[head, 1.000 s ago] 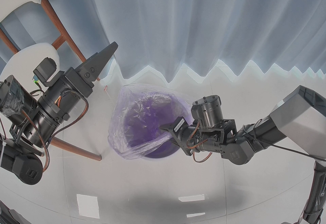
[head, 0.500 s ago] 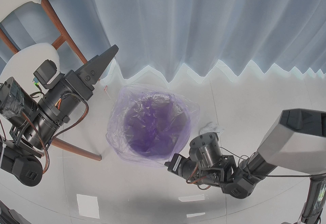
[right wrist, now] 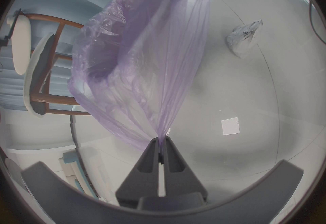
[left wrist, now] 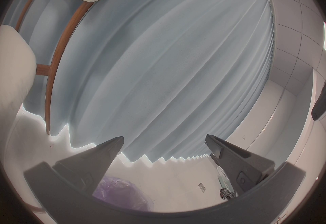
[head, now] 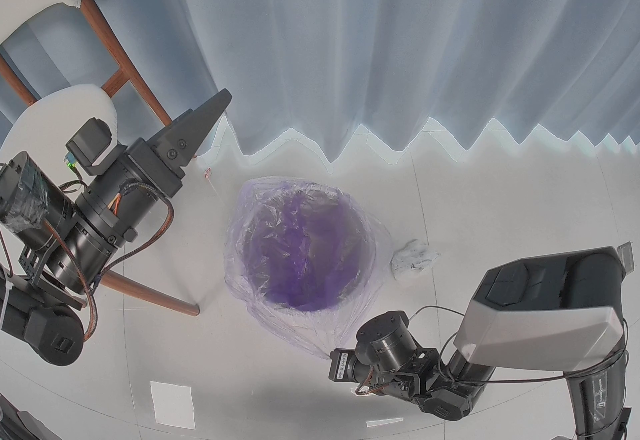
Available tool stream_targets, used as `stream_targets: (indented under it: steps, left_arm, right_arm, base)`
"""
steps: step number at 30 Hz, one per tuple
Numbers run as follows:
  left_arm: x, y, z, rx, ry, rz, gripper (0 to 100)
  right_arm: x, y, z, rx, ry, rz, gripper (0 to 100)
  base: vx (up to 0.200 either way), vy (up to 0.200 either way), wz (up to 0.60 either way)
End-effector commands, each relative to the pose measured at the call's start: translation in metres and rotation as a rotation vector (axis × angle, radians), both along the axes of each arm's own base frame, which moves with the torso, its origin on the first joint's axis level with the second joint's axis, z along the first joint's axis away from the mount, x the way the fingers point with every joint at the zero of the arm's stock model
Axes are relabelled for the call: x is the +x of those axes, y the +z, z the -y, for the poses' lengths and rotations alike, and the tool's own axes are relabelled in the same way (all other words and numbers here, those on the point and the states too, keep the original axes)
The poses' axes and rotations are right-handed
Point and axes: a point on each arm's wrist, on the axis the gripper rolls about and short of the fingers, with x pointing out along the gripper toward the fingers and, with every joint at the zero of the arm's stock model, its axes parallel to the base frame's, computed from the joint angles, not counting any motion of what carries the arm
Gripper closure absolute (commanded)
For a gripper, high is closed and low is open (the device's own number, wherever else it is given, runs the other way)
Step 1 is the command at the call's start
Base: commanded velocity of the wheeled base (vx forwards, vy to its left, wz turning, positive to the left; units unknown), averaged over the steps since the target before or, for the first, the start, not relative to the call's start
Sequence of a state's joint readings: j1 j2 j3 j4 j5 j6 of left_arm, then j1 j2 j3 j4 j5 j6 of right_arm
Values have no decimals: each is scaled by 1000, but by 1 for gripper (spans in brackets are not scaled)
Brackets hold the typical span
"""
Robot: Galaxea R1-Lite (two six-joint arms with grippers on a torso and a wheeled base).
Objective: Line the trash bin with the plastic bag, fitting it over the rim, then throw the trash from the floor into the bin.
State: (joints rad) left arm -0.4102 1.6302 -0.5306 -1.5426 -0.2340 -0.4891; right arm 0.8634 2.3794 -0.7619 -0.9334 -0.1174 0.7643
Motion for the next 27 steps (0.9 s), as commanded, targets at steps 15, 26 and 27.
stream_targets:
  steps: [15,26,27]
  left_arm:
    - [8,-4,3,3,4,-15,0]
    - [17,-27,11,89,11,-60,0]
    - [17,-27,11,88,9,-59,0]
  right_arm:
    - [23,-16,-5,67,-80,125,0]
    - [-53,81,33,375,155,27,0]
    - [-60,100,41,438,167,31,0]
  base:
    - [0,0,0]
    - [0,0,0]
    - [0,0,0]
